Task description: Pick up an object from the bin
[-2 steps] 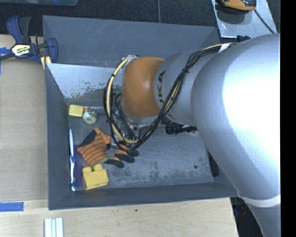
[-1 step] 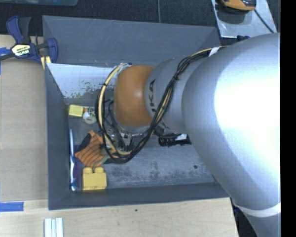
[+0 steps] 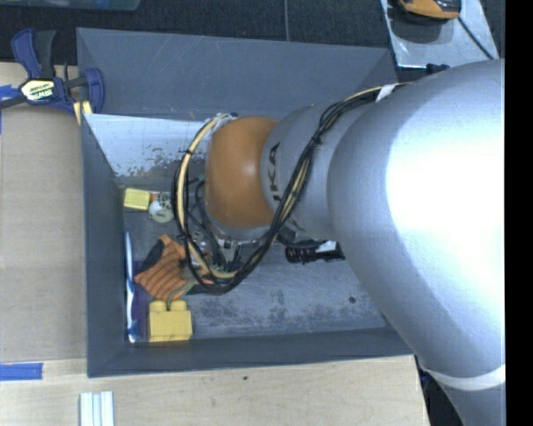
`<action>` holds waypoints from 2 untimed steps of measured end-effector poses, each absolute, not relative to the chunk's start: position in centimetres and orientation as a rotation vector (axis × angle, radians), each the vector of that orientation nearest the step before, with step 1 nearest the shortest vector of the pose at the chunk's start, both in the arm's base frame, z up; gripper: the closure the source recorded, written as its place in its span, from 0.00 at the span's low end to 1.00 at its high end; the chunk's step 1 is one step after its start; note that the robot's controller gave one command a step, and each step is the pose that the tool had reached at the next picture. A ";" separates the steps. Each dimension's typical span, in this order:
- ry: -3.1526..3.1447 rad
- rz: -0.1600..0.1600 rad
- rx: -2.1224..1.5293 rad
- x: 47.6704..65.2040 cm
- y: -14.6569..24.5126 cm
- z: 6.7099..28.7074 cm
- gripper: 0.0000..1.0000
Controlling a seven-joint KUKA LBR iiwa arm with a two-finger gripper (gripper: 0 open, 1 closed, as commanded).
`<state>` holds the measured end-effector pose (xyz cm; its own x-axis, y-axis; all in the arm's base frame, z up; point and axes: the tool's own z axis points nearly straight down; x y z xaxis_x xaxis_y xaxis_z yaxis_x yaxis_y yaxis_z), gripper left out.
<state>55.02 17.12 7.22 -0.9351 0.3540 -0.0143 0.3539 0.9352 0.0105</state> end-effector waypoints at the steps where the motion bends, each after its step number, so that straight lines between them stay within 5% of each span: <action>1: 3.073 0.013 0.561 55.0 17.1 7.5 1.00; 2: 3.074 0.013 0.561 55.0 17.1 8.2 1.00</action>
Offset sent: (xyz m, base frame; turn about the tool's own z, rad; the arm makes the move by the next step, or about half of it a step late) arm 0.0000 0.0000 0.0202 -0.0005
